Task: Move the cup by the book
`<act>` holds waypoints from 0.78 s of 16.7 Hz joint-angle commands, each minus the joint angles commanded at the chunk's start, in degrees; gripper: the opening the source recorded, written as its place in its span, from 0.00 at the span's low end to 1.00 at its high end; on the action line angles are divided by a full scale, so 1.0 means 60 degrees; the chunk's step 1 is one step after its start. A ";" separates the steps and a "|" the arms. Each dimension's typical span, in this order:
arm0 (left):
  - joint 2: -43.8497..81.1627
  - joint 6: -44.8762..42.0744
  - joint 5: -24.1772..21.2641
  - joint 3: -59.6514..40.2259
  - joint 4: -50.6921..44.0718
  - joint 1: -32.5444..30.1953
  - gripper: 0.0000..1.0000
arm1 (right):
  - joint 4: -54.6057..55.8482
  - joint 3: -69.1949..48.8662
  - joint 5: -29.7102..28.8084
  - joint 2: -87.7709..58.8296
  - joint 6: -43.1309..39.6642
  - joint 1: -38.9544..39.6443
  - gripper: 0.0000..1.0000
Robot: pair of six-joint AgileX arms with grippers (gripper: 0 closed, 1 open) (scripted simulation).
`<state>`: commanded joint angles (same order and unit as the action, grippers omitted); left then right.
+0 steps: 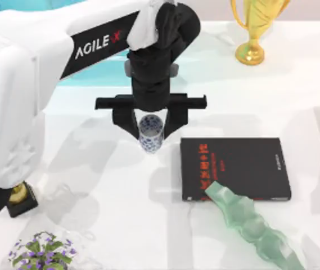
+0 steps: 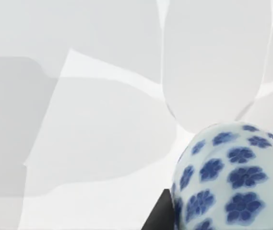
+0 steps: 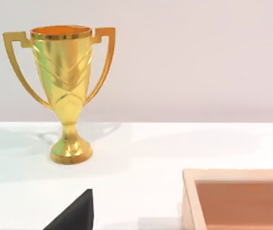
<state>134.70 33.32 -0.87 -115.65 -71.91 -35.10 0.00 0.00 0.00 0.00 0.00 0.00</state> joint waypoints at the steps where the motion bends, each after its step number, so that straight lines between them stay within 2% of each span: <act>1: -0.0002 0.0001 -0.0001 0.0048 0.0045 -0.0001 0.00 | 0.0000 0.0000 0.0000 0.0000 0.0000 0.0000 1.00; 4: -0.0002 0.0001 -0.0001 0.0048 0.0045 -0.0001 0.00 | 0.0000 0.0000 0.0000 0.0000 0.0000 0.0000 1.00; 13: -0.0002 0.0001 -0.0001 0.0048 0.0045 -0.0001 0.68 | 0.0000 0.0000 0.0000 0.0000 0.0000 0.0000 1.00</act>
<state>134.69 33.32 -0.87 -115.36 -71.64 -35.11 0.00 0.00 0.00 0.00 0.00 0.00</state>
